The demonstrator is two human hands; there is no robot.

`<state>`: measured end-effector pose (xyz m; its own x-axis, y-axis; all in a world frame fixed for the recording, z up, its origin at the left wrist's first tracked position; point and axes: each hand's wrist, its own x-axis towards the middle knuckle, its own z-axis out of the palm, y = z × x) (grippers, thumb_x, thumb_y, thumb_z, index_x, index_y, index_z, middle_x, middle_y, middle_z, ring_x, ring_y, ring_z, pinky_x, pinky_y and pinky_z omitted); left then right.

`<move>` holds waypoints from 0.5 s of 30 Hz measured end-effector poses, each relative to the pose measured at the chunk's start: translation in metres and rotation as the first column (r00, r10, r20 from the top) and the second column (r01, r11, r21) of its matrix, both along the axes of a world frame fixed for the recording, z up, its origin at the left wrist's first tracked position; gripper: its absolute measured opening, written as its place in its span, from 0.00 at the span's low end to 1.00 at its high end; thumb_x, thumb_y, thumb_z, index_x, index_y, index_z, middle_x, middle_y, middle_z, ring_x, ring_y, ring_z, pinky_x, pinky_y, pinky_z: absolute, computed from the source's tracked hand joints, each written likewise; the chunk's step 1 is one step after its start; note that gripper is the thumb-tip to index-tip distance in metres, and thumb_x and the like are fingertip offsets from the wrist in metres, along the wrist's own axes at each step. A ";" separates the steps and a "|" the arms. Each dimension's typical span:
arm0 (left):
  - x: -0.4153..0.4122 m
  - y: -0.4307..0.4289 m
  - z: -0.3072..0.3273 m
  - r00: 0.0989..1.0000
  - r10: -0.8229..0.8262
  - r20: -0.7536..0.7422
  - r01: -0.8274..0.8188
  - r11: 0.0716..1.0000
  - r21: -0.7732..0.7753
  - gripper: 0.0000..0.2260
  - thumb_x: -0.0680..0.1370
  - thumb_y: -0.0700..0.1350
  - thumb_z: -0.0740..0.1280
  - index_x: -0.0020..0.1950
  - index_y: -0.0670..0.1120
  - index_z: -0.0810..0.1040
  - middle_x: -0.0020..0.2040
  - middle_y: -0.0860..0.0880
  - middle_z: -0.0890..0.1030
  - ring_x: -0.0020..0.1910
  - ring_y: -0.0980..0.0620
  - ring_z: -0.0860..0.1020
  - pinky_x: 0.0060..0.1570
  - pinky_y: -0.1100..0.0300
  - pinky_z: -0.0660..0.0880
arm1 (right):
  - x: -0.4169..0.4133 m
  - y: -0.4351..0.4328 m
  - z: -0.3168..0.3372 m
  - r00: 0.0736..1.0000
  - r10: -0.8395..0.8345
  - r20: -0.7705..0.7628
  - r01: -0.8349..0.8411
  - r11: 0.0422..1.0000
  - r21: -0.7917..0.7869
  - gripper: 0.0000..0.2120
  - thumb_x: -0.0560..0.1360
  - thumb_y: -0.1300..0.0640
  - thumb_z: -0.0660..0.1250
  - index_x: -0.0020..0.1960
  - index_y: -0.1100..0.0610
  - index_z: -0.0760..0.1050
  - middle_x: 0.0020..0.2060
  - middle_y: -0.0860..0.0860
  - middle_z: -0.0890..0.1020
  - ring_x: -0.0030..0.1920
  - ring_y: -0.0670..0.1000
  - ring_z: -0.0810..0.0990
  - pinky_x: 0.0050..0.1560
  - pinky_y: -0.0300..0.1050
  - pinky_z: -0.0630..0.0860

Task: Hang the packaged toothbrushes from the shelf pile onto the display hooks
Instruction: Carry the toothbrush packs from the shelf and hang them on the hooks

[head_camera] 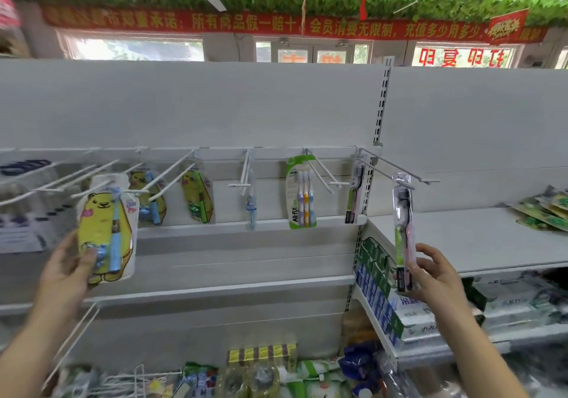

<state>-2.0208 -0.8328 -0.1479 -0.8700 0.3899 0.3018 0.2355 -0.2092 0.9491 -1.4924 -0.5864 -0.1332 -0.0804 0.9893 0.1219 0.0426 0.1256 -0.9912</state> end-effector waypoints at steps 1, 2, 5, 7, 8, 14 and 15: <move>0.004 0.000 0.006 1.000 -0.004 0.015 0.004 1.000 -0.010 0.21 0.84 0.42 0.64 0.77 0.53 0.68 0.69 0.44 0.77 0.62 0.42 0.77 0.59 0.40 0.75 | -0.003 0.000 0.002 1.000 0.009 0.004 -0.009 1.000 -0.006 0.13 0.82 0.63 0.62 0.64 0.51 0.72 0.49 0.53 0.84 0.47 0.56 0.85 0.34 0.46 0.83; 0.003 -0.001 0.008 1.000 -0.006 0.028 0.007 1.000 -0.024 0.21 0.84 0.41 0.64 0.76 0.53 0.69 0.69 0.42 0.77 0.63 0.40 0.77 0.57 0.40 0.77 | -0.006 -0.001 0.005 1.000 0.014 0.011 -0.014 1.000 -0.013 0.13 0.83 0.63 0.62 0.64 0.52 0.72 0.50 0.53 0.83 0.47 0.56 0.84 0.34 0.47 0.83; 0.002 -0.007 0.011 0.999 -0.047 0.018 0.048 0.995 -0.087 0.21 0.83 0.43 0.65 0.76 0.53 0.69 0.68 0.40 0.77 0.60 0.40 0.78 0.47 0.47 0.81 | -0.008 0.002 0.009 0.999 0.006 0.035 -0.005 0.999 -0.037 0.14 0.82 0.63 0.63 0.66 0.53 0.72 0.52 0.55 0.83 0.50 0.57 0.84 0.41 0.55 0.84; 0.010 -0.010 0.017 0.996 -0.087 0.012 0.088 0.987 -0.136 0.23 0.83 0.44 0.66 0.77 0.52 0.67 0.68 0.39 0.77 0.60 0.38 0.79 0.54 0.42 0.78 | -0.009 0.002 0.012 1.000 0.003 0.031 -0.002 0.999 -0.048 0.15 0.82 0.63 0.64 0.67 0.54 0.71 0.53 0.56 0.82 0.50 0.58 0.83 0.45 0.59 0.84; 0.014 -0.013 0.023 0.996 -0.093 0.005 0.093 0.984 -0.155 0.24 0.83 0.44 0.66 0.78 0.52 0.66 0.67 0.40 0.77 0.60 0.39 0.78 0.56 0.40 0.77 | -0.011 0.003 0.014 1.000 0.004 0.023 -0.002 0.998 -0.062 0.16 0.82 0.63 0.64 0.68 0.54 0.71 0.54 0.57 0.81 0.50 0.59 0.83 0.46 0.61 0.83; 0.017 -0.025 0.039 0.998 -0.046 -0.048 0.034 0.975 -0.220 0.25 0.83 0.42 0.65 0.80 0.49 0.65 0.66 0.38 0.78 0.54 0.45 0.78 0.50 0.51 0.75 | -0.029 0.008 0.015 0.998 -0.010 0.061 0.018 0.993 -0.120 0.16 0.82 0.63 0.64 0.69 0.54 0.71 0.57 0.59 0.81 0.51 0.61 0.83 0.49 0.64 0.83; 0.016 -0.028 0.038 0.997 -0.046 -0.053 0.033 0.974 -0.226 0.24 0.83 0.41 0.65 0.80 0.48 0.65 0.66 0.37 0.78 0.54 0.45 0.78 0.49 0.52 0.75 | -0.031 0.008 0.016 0.998 -0.015 0.062 0.022 0.993 -0.115 0.16 0.82 0.63 0.64 0.68 0.54 0.71 0.56 0.59 0.81 0.51 0.60 0.83 0.48 0.63 0.83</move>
